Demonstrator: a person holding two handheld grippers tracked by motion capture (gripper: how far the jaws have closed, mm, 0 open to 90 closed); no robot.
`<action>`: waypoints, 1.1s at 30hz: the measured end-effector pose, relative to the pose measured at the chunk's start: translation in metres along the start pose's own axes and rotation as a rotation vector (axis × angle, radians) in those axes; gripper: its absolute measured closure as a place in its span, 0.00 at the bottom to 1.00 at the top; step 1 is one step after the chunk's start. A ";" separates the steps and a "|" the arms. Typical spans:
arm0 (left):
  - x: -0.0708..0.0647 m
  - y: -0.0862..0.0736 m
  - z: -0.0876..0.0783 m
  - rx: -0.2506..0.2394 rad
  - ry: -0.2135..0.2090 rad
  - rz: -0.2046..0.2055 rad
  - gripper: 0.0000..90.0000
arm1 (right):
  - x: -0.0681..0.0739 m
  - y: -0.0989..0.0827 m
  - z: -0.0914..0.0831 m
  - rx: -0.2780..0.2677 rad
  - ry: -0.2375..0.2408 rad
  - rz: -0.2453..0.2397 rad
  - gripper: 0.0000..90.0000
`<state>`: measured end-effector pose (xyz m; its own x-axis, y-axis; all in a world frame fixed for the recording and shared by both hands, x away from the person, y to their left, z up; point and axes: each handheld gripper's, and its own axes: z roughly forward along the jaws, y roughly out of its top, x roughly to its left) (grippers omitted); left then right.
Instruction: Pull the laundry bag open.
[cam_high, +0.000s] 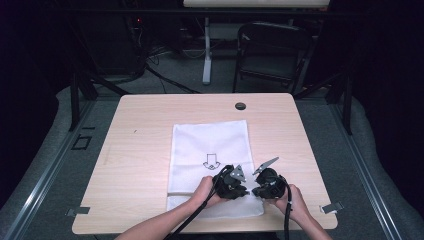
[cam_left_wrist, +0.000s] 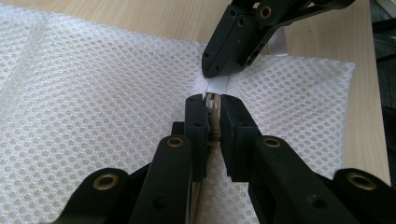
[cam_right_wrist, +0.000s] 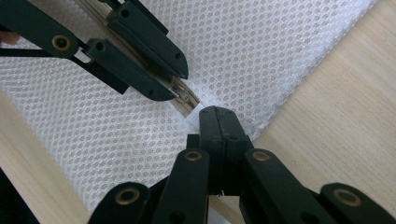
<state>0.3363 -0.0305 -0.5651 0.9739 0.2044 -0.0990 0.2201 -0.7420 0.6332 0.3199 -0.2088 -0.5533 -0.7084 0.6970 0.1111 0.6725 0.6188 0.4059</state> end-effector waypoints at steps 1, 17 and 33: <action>0.000 0.000 0.000 0.000 -0.002 0.001 0.91 | 0.000 0.000 0.000 0.004 -0.001 0.001 1.00; 0.003 -0.002 -0.002 0.005 -0.014 0.011 0.91 | 0.005 0.001 0.000 0.010 -0.028 -0.011 1.00; 0.006 -0.004 -0.005 0.001 -0.028 0.021 0.91 | 0.004 0.001 0.000 0.014 -0.027 -0.020 1.00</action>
<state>0.3411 -0.0235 -0.5646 0.9794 0.1710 -0.1070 0.1997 -0.7467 0.6345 0.3174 -0.2051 -0.5524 -0.7155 0.6942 0.0782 0.6617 0.6375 0.3947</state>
